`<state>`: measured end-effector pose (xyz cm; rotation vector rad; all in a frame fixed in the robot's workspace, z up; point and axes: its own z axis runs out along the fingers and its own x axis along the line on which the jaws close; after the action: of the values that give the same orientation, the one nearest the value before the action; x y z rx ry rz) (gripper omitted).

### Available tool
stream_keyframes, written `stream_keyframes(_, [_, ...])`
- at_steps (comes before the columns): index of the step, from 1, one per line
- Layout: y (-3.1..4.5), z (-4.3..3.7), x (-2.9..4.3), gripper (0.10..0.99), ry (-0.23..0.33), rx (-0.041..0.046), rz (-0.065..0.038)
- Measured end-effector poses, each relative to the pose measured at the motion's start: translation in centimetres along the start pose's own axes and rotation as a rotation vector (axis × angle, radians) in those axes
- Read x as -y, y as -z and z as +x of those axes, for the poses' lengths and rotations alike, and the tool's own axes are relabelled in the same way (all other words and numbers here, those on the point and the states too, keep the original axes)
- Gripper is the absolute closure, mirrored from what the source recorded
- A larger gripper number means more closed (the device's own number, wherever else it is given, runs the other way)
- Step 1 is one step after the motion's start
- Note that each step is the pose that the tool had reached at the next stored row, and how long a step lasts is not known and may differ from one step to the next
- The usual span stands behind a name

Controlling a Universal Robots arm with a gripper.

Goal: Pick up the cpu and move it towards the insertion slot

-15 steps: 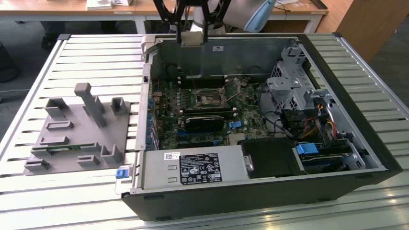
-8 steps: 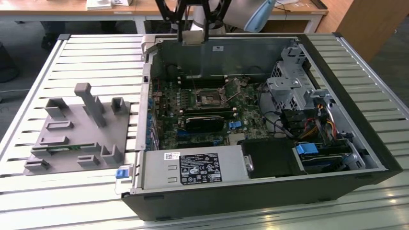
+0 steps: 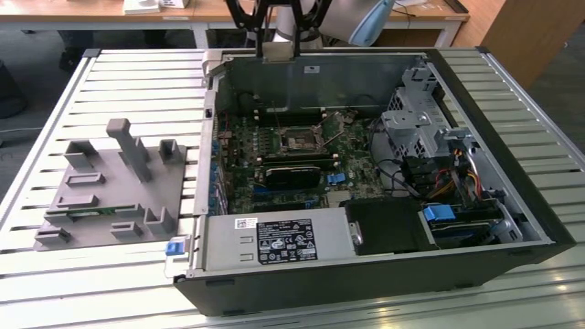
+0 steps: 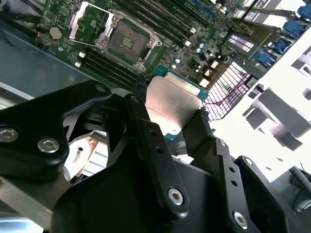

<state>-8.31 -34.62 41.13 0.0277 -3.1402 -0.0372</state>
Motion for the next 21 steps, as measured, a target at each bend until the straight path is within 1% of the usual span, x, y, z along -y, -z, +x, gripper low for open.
stream_keyframes(13, [-0.03, -0.33, -1.21, 0.545, 0.001, 0.0, 0.0])
stream_keyframes(21, [-0.04, -0.41, -1.65, 0.545, 0.004, -0.0001, 0.0])
